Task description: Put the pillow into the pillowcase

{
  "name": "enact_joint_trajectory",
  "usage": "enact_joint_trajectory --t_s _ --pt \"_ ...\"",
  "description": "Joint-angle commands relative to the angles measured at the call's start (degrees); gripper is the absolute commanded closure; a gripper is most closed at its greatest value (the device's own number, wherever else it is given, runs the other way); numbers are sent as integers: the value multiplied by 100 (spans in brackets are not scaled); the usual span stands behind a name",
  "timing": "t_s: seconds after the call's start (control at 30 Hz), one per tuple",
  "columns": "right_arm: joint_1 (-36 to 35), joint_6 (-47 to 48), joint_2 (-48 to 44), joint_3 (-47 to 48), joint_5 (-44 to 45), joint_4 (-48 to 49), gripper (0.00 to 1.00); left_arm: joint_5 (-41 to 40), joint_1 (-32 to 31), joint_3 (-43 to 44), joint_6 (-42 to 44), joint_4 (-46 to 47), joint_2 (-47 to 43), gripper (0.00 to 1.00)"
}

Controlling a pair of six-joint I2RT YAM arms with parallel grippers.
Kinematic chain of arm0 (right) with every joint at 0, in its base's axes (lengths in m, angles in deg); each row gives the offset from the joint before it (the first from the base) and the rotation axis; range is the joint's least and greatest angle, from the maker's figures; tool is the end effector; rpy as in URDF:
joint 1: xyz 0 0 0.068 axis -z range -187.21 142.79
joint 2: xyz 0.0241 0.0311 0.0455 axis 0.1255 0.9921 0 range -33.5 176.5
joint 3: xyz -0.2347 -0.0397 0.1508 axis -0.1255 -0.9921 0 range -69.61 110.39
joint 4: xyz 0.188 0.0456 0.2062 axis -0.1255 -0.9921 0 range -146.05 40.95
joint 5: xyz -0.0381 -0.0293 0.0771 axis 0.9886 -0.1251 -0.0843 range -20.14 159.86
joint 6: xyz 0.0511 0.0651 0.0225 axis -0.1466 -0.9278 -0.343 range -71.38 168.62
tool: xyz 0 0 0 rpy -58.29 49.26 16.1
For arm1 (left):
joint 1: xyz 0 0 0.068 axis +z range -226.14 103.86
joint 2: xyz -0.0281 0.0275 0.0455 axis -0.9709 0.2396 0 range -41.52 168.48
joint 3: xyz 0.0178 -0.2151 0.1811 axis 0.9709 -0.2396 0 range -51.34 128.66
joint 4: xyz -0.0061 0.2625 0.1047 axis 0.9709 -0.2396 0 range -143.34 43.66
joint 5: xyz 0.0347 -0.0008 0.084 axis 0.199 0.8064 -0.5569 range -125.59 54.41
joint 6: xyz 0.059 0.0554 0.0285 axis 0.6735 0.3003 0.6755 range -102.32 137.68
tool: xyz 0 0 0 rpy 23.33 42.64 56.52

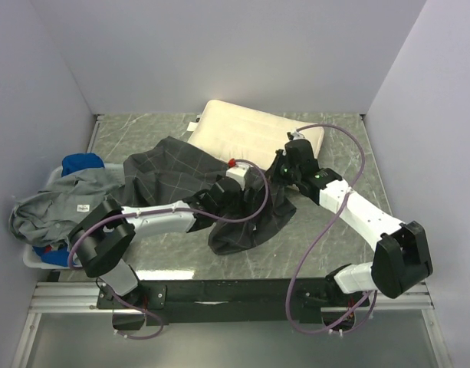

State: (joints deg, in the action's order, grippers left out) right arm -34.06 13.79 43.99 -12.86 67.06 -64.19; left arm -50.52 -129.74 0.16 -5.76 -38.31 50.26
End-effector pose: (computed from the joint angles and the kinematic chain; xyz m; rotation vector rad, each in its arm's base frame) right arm 0.3136 0.1630 0.2541 0.1298 2.2705 0.6432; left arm 0.2504 -0.3069 0.1809 0.4096 2.1176 -0.5181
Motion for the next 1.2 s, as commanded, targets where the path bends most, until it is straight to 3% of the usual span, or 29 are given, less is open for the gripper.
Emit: enact_joint_trajectory --t_s 0.0,0.03,0.07,0.13,0.17,0.27,0.47,0.8,1.0,1.1,1.13,1.17 --pt "-39 46 11 133 79 64 97 299 165 158 -141 884 -108 50" --pt "-31 99 55 195 96 11 94 342 253 19 -265 919 -143 68" --pt "-39 134 151 283 166 -42 82 412 350 -52 -423 902 -196 99" --pt "-39 283 239 564 271 -164 68 422 683 -245 -1029 692 -319 99" --pt "-31 327 292 661 455 -200 51 500 815 -325 -1248 456 -363 99" --pt "-39 643 441 995 789 -139 21 510 1290 -676 -2250 -10 -539 99" --pt "-92 1285 1852 2435 1160 -323 3 633 1994 -1748 -3473 -214 -1136 99" --pt "-444 1892 5186 6142 1547 -1271 0 703 2723 -2075 -3650 -486 -1558 99" --pt "-602 1673 5855 6277 1714 -1588 5 782 2952 -1987 -3545 -645 -1778 99" --pt "-532 1533 6049 6322 1828 -1966 32 765 2996 -1899 -3483 -724 -1814 99" --pt "-506 1497 5980 6218 1845 -1958 52 764 3005 -1881 -3466 -742 -1831 99" --pt "-471 1444 5901 6086 1854 -1932 61 764 3031 -1855 -3457 -750 -1814 99"
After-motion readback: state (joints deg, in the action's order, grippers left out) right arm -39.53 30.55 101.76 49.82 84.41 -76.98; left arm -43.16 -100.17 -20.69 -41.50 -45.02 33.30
